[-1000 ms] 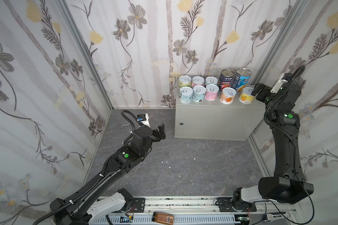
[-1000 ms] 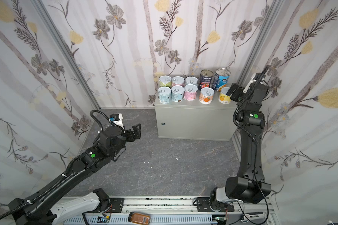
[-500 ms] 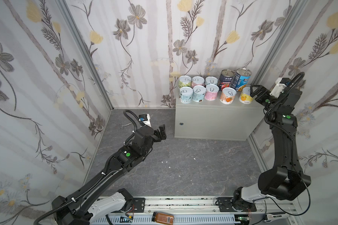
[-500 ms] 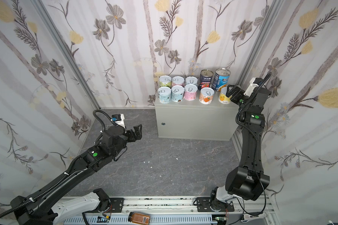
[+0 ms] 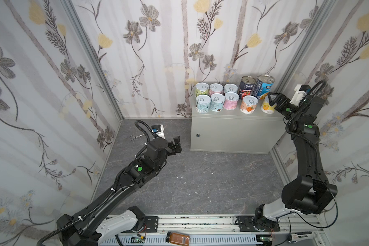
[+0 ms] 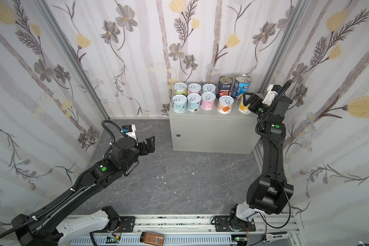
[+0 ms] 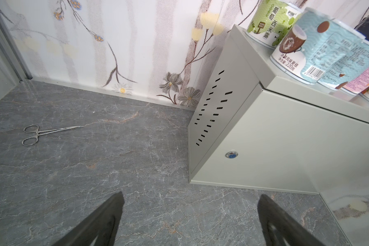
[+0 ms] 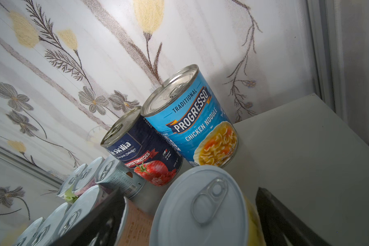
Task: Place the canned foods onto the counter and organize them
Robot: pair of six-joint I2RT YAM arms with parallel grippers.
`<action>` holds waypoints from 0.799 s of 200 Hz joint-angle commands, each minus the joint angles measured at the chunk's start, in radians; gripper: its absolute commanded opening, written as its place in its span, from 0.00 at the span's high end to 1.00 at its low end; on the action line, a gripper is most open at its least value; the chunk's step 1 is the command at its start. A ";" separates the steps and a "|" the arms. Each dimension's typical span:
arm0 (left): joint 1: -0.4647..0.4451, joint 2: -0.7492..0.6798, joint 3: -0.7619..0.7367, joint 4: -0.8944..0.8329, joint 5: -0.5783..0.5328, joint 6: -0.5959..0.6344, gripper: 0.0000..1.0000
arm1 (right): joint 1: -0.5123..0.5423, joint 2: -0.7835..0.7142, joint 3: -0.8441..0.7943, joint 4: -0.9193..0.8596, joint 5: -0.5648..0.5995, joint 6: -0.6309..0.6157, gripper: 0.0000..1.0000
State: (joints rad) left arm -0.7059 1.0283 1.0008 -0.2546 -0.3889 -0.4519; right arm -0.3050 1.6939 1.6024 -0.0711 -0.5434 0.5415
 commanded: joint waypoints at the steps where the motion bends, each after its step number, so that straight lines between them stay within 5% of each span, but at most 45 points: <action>1: 0.002 -0.001 0.000 0.018 -0.010 -0.005 0.00 | 0.016 0.009 -0.004 0.063 -0.020 0.005 0.04; 122: 0.053 -0.008 0.027 0.020 -0.037 0.034 0.00 | 0.023 -0.091 0.019 0.021 0.132 -0.049 0.04; 160: 0.133 -0.031 0.020 0.034 -0.101 0.119 0.00 | 0.020 -0.347 -0.191 0.046 0.278 -0.117 0.00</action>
State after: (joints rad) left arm -0.6163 1.0149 1.0321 -0.2501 -0.4232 -0.3962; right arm -0.2829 1.4605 1.5406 -0.0582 -0.3840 0.4759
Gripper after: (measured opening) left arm 0.998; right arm 0.993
